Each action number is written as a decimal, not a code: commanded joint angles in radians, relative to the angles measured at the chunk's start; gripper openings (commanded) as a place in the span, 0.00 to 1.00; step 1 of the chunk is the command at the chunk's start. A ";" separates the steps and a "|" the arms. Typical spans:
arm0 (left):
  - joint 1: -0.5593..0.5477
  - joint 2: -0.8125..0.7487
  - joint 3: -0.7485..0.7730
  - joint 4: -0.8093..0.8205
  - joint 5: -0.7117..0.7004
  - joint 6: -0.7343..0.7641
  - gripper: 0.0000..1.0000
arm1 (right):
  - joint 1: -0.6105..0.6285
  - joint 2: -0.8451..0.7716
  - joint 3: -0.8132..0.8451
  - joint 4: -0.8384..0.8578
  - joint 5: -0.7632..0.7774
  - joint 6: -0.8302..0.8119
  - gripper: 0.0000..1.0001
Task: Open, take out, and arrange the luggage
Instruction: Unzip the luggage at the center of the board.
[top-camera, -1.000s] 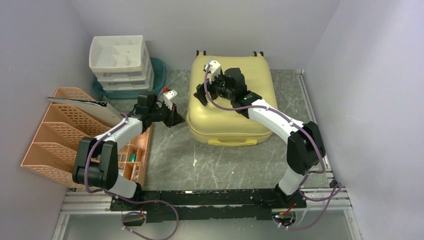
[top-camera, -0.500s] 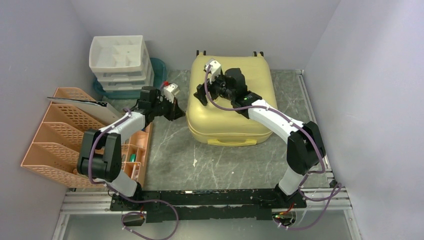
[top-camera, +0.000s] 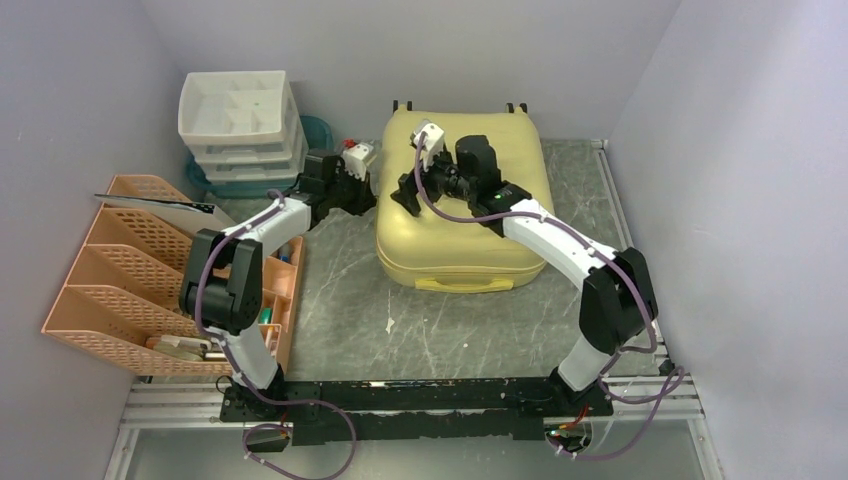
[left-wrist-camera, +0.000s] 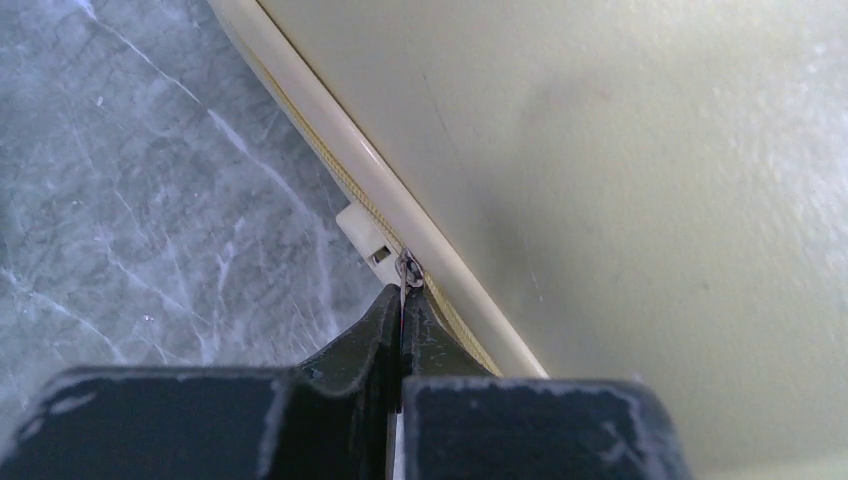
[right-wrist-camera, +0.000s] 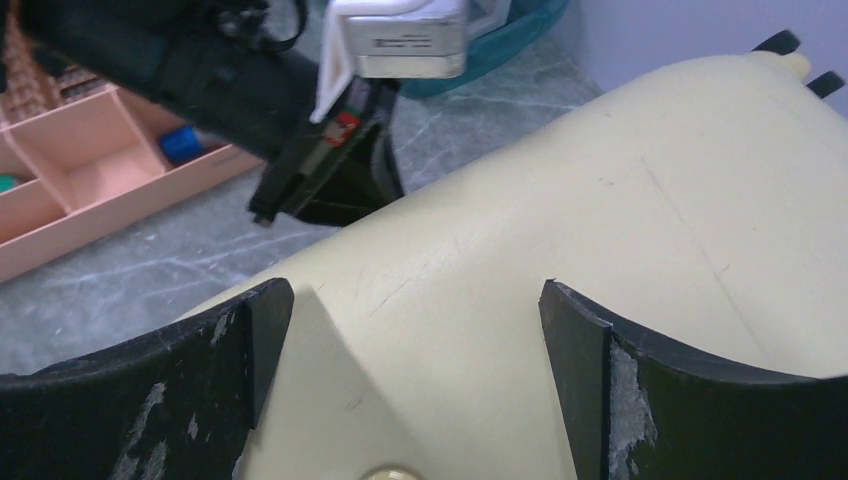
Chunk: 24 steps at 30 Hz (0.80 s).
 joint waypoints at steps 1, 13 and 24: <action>-0.044 0.026 0.072 0.041 -0.091 0.009 0.05 | -0.042 -0.036 -0.021 -0.364 -0.089 -0.044 1.00; -0.230 -0.079 -0.045 0.014 0.018 0.151 0.05 | -0.221 -0.223 0.077 -0.416 -0.150 -0.001 1.00; -0.435 -0.100 -0.056 -0.046 0.086 0.243 0.05 | -0.220 -0.284 0.049 -0.417 -0.220 -0.039 1.00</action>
